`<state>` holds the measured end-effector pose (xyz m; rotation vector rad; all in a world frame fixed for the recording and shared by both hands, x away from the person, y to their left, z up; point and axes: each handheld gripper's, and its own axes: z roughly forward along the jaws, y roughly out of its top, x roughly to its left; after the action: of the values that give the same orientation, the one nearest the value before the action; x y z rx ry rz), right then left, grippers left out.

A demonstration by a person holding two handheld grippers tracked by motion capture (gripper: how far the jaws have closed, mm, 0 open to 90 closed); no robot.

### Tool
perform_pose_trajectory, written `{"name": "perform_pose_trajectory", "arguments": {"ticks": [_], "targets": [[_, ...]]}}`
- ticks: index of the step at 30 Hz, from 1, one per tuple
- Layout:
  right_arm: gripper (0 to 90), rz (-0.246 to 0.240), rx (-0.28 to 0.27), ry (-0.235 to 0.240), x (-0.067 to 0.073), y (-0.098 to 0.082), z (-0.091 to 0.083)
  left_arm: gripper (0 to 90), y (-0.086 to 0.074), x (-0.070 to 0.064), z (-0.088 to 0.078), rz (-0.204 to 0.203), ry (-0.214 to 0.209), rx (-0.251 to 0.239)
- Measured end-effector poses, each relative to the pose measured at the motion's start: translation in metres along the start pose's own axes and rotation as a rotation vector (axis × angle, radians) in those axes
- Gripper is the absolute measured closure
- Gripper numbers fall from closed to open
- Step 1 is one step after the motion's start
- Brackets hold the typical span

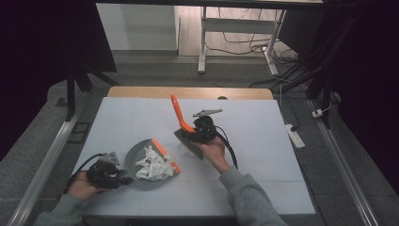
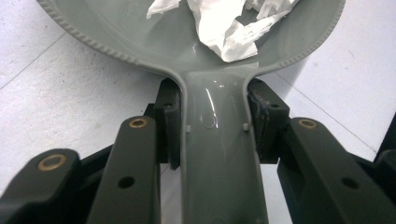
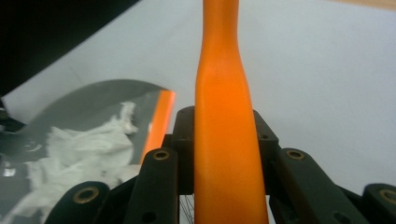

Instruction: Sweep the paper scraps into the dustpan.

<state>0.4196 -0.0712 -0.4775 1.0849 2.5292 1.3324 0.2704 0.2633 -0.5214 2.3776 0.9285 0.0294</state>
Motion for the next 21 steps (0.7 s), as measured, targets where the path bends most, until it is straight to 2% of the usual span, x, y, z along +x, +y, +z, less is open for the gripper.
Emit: {"name": "perform_pose_trajectory", "arguments": {"ticks": [5,7,11,15,17,19,21], "targets": [[70.2,-0.002,0.054,-0.054,-0.007,-0.010,0.015,61.3,0.000,0.000,0.000,-0.001,0.001,-0.002],[70.3,0.014,0.076,-0.042,-0.006,-0.014,0.022,61.3,0.001,-0.001,0.001,-0.002,0.002,-0.003],[70.3,-0.020,0.081,0.009,0.015,-0.015,0.032,61.3,0.003,-0.002,0.003,0.002,0.004,0.002],[70.3,-0.034,0.110,0.106,0.045,-0.016,0.044,61.3,0.005,-0.003,0.004,0.004,0.004,-0.001],[70.3,-0.048,0.109,0.160,0.057,-0.014,0.045,61.3,0.004,-0.003,0.005,0.004,0.004,0.001],[70.2,-0.036,0.078,0.200,0.061,-0.009,0.039,61.3,0.004,-0.003,0.005,0.005,0.004,0.002],[70.3,-0.035,0.040,0.187,0.059,-0.004,0.028,61.2,0.004,-0.003,0.005,0.005,0.004,0.002]]}}
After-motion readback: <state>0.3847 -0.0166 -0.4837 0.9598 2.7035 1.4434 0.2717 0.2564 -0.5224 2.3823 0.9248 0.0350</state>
